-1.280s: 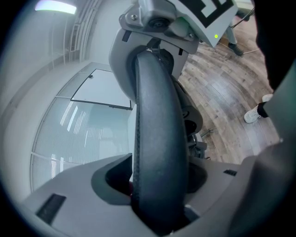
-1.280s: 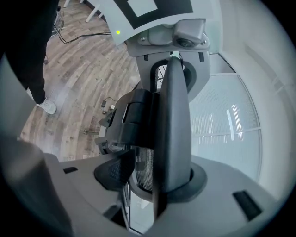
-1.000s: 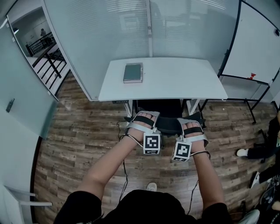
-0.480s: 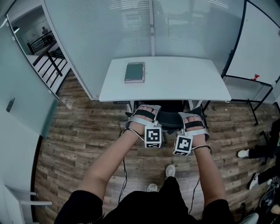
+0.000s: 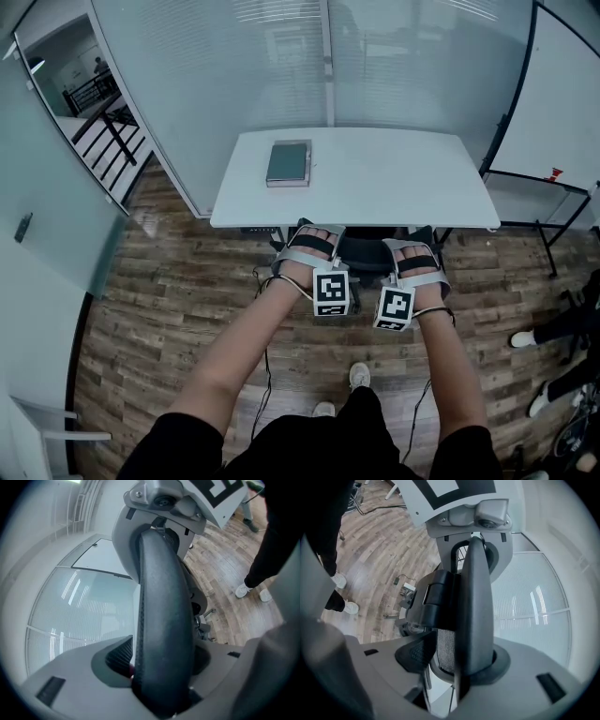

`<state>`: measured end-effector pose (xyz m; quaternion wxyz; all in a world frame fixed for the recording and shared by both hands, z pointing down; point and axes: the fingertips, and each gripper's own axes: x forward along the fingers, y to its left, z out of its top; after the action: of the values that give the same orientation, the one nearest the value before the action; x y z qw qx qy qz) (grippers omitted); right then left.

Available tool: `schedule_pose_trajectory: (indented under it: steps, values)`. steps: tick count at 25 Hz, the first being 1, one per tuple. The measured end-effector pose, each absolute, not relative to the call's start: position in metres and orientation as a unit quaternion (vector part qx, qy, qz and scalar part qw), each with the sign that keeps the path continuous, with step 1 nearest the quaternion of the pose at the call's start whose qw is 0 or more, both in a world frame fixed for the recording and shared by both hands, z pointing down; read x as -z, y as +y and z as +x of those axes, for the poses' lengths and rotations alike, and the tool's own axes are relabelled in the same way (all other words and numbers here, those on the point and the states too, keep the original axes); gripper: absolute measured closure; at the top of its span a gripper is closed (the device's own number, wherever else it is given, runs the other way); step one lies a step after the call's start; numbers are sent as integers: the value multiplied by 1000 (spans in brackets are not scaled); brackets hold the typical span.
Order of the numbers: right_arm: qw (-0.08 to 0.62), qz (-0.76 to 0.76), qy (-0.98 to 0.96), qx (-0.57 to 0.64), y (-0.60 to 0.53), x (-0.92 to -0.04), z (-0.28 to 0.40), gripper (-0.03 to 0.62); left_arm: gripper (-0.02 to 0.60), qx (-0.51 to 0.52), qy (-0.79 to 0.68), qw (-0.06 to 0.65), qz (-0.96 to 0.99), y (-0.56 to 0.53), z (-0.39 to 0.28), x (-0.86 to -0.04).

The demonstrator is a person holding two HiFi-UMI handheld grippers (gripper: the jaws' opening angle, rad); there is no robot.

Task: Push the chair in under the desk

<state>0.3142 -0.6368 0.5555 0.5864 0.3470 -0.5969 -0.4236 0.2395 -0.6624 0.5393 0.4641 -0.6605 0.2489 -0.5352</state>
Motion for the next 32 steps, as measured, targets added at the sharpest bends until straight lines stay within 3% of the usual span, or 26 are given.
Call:
schedule_pose_trajectory:
  steps: [32]
  values:
    - [567, 340, -621, 421, -686, -552, 327, 387, 310, 533, 267, 441, -671, -708, 255, -534]
